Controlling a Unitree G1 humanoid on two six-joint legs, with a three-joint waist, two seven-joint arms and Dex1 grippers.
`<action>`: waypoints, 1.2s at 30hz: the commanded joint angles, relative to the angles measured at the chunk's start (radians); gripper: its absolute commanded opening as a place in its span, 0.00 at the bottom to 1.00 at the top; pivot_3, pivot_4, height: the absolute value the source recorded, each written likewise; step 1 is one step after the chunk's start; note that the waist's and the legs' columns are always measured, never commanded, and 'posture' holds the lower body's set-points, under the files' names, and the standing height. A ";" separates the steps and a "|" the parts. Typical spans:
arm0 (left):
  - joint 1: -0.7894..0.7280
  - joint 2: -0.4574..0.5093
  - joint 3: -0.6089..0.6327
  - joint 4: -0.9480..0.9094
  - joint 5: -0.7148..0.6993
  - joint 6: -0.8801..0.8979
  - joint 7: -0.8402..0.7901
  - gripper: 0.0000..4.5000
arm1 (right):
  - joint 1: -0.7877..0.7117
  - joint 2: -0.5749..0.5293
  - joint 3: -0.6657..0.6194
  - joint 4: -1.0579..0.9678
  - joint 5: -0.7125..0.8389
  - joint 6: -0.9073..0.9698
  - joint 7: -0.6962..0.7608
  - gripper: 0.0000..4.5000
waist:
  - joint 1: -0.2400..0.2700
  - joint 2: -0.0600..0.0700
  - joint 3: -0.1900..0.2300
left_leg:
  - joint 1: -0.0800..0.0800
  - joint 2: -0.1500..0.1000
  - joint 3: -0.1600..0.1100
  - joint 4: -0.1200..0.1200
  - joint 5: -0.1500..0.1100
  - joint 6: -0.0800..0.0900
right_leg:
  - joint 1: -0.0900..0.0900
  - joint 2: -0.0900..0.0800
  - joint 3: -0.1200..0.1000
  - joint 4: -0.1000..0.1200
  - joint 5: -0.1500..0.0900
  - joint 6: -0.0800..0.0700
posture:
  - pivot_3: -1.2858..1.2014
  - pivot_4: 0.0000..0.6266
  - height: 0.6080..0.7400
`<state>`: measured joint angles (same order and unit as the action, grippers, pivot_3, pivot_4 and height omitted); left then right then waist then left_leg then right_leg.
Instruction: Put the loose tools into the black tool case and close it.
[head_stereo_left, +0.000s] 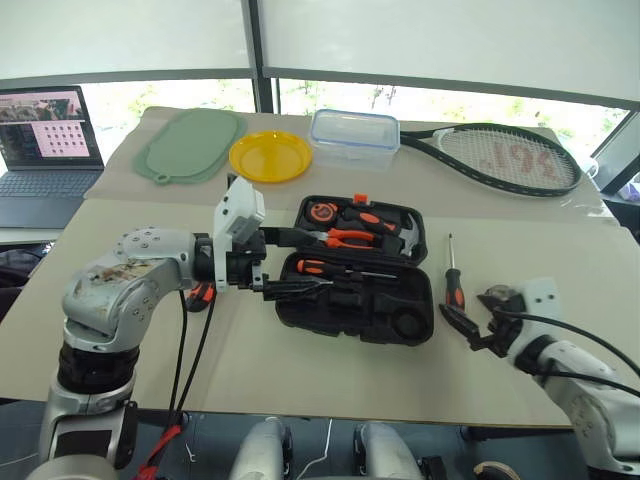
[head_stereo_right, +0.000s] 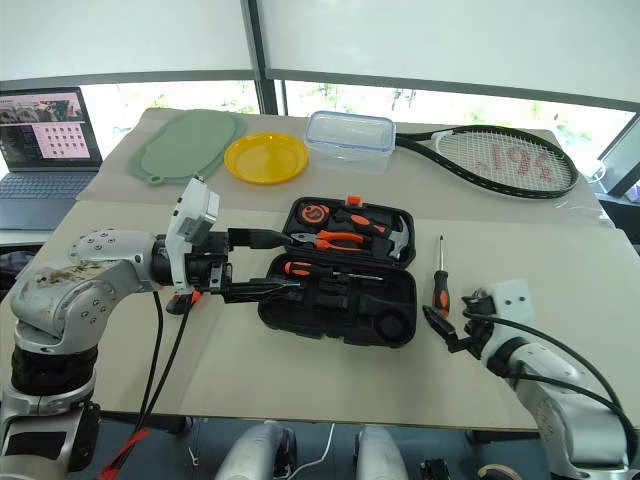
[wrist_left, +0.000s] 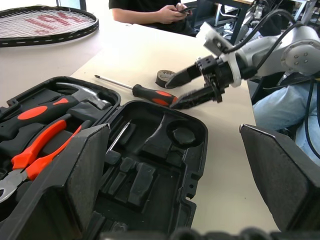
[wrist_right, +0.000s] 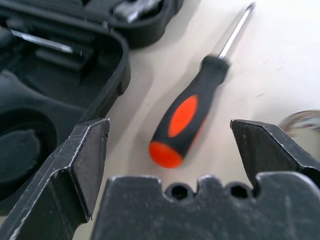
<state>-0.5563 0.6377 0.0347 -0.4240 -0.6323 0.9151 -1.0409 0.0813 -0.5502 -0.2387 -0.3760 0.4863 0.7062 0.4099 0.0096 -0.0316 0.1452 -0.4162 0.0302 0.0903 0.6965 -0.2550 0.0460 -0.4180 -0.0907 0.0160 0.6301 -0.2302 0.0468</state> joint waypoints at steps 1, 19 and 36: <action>0.005 0.014 -0.002 -0.035 -0.015 -0.036 0.015 0.99 | -0.058 0.011 0.038 0.049 -0.047 -0.036 -0.007 1.00 | -0.001 0.000 0.000 | 0.000 0.000 0.000 0.000 0.000 0.000 | 0.000 0.000 0.000 0.000 0.000 0.000 | 0.52 0.24 0.99; 0.000 0.086 -0.015 0.036 -0.034 -0.116 -0.048 1.00 | -0.078 0.040 -0.036 0.037 -0.101 -0.085 -0.036 0.24 | -0.008 0.000 0.000 | 0.000 0.001 0.000 -0.001 0.000 -0.001 | 0.000 0.000 0.000 0.000 0.000 0.000 | 0.52 0.24 0.99; 0.103 0.264 0.005 0.117 0.011 -0.290 -0.225 1.00 | -0.506 -0.275 0.274 0.200 -0.021 -0.247 0.748 0.24 | -0.017 0.002 0.003 | 0.000 0.002 0.002 -0.002 0.000 -0.001 | -0.002 0.002 -0.001 0.000 -0.001 -0.003 | 0.52 0.24 0.99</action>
<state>-0.4394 0.8983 0.0205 -0.2949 -0.6186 0.6473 -1.2676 -0.4096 -0.8215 0.0254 -0.1881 0.4785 0.5007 1.1171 -0.0072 -0.0298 0.1480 -0.4163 0.0322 0.0921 0.6951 -0.2547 0.0454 -0.4199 -0.0893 0.0151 0.6303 -0.2312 0.0442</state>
